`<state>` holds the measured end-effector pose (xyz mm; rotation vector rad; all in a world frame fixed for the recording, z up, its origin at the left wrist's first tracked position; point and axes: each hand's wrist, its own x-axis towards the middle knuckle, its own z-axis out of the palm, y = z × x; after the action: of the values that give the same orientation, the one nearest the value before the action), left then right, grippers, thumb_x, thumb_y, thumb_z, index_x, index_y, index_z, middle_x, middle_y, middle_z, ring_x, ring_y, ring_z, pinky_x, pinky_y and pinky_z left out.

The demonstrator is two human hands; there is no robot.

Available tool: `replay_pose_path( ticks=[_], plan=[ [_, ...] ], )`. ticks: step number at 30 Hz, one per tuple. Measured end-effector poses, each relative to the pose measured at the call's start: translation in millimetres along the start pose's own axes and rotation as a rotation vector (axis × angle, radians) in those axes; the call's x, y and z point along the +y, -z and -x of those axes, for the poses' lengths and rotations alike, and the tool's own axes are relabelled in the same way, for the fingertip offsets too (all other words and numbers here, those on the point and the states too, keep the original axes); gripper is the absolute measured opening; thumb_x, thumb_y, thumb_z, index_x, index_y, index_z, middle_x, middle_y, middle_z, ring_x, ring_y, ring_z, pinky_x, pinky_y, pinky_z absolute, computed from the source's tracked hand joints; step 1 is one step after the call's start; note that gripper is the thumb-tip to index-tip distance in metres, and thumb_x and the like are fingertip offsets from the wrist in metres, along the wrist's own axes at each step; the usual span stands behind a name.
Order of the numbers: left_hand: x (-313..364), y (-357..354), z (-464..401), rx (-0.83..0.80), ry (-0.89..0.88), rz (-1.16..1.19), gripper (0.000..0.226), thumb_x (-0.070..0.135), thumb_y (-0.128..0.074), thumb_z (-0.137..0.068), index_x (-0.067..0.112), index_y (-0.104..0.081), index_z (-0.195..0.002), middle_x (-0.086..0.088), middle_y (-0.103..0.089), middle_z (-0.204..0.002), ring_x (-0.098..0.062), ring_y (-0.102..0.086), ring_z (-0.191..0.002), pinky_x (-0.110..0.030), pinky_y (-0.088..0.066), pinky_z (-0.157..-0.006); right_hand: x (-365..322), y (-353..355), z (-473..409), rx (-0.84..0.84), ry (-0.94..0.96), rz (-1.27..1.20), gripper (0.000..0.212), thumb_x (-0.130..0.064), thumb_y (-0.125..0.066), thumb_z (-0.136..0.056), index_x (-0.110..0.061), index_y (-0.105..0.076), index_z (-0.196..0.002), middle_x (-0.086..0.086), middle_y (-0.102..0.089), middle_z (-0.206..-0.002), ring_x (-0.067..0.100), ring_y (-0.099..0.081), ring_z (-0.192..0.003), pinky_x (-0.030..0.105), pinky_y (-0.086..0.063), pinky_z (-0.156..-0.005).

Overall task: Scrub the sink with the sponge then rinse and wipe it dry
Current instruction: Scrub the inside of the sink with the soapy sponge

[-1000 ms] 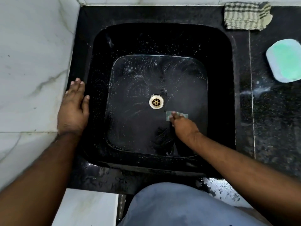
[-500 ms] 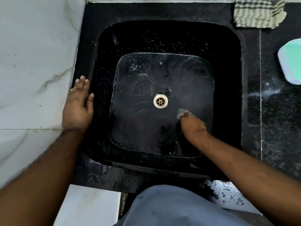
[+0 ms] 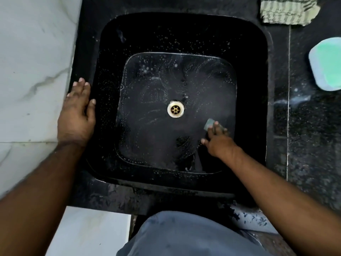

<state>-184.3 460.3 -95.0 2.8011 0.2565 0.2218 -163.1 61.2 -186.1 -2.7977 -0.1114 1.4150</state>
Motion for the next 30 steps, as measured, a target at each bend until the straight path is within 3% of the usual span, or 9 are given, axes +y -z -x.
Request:
replay_pose_path(
  ticks=[4,8,11,13,15,19,24,27,30],
  plan=[
    [-1.6,1.4,1.7,-0.012,0.016,0.003,0.049,0.018,-0.043,-0.104,0.012,-0.039,-0.152,-0.006,-0.031,-0.162,-0.02,-0.024,-0.151,-0.033,-0.017,-0.124,-7.9,39.7,-26.1,0.168,-0.012,0.044,0.08,-0.06,-0.025,-0.101,-0.005,-0.009,-0.157,0.018,-0.001,-0.164,0.042,-0.013,-0.149,0.045,-0.016,-0.122],
    [-2.1,0.1,1.1,-0.008,0.001,0.013,0.049,0.018,-0.043,-0.104,0.012,-0.039,-0.152,-0.006,-0.031,-0.162,-0.02,-0.024,-0.151,-0.035,-0.018,-0.124,-30.5,3.6,10.2,0.02,0.166,0.137,0.083,-0.056,-0.036,-0.1,-0.008,0.001,-0.158,0.014,0.01,-0.164,0.037,-0.003,-0.151,0.043,-0.014,-0.121],
    [-3.3,-1.1,1.9,0.008,0.001,0.011,0.048,0.016,-0.043,-0.103,0.01,-0.04,-0.151,-0.007,-0.032,-0.161,-0.021,-0.025,-0.151,-0.035,-0.019,-0.124,-20.1,-21.4,21.9,-0.05,-0.021,0.073,0.095,-0.062,-0.036,-0.097,-0.004,0.013,-0.155,0.016,0.024,-0.161,0.036,0.007,-0.151,0.045,-0.009,-0.122],
    [-5.2,-1.9,1.8,0.007,-0.011,0.009,0.048,0.016,-0.043,-0.103,0.009,-0.04,-0.151,-0.008,-0.032,-0.161,-0.022,-0.025,-0.151,-0.034,-0.018,-0.124,-10.7,-7.6,10.9,-0.023,-0.212,-0.072,0.099,-0.064,-0.034,-0.097,0.002,0.014,-0.153,0.022,0.026,-0.159,0.039,0.01,-0.15,0.044,-0.005,-0.122],
    [-6.7,-2.0,1.5,0.001,-0.006,0.005,0.048,0.017,-0.043,-0.103,0.01,-0.04,-0.151,-0.008,-0.032,-0.161,-0.021,-0.025,-0.151,-0.032,-0.017,-0.124,-8.5,16.1,-6.3,-0.003,-0.255,-0.176,0.099,-0.066,-0.032,-0.096,0.0,0.013,-0.154,0.02,0.025,-0.159,0.039,0.009,-0.15,0.045,-0.004,-0.123],
    [-4.0,-0.9,3.6,0.004,-0.002,0.024,0.048,0.017,-0.043,-0.103,0.01,-0.041,-0.151,-0.008,-0.033,-0.161,-0.021,-0.026,-0.15,-0.036,-0.02,-0.124,-24.7,27.5,-14.2,0.029,-0.066,-0.04,0.092,-0.067,-0.024,-0.097,-0.01,0.018,-0.154,0.013,0.029,-0.159,0.037,0.011,-0.15,0.045,-0.003,-0.124],
    [-4.8,-0.4,1.5,0.018,-0.015,0.032,0.048,0.015,-0.044,-0.103,0.009,-0.041,-0.15,-0.008,-0.033,-0.161,-0.02,-0.025,-0.151,-0.038,-0.02,-0.124,-28.5,-26.3,27.3,-0.208,-0.021,0.053,0.098,-0.067,-0.033,-0.096,-0.008,0.022,-0.153,0.014,0.036,-0.156,0.04,0.011,-0.15,0.047,-0.005,-0.121],
    [-5.5,-3.2,2.3,0.026,-0.016,0.044,0.048,0.015,-0.044,-0.103,0.008,-0.041,-0.15,-0.008,-0.033,-0.161,-0.02,-0.025,-0.151,-0.035,-0.017,-0.124,-13.8,-16.1,9.7,-0.083,-0.162,-0.051,0.1,-0.068,-0.032,-0.095,-0.008,0.023,-0.152,0.015,0.036,-0.156,0.045,0.011,-0.148,0.05,-0.001,-0.122],
    [-6.8,-4.0,2.3,0.029,-0.029,0.035,0.047,0.016,-0.044,-0.103,0.008,-0.041,-0.15,-0.009,-0.033,-0.16,-0.021,-0.026,-0.15,-0.038,-0.019,-0.124,-3.2,20.2,-20.9,0.12,-0.133,0.009,0.097,-0.07,-0.028,-0.094,-0.009,0.018,-0.155,0.013,0.028,-0.16,0.044,0.013,-0.148,0.049,0.004,-0.122]
  ],
)
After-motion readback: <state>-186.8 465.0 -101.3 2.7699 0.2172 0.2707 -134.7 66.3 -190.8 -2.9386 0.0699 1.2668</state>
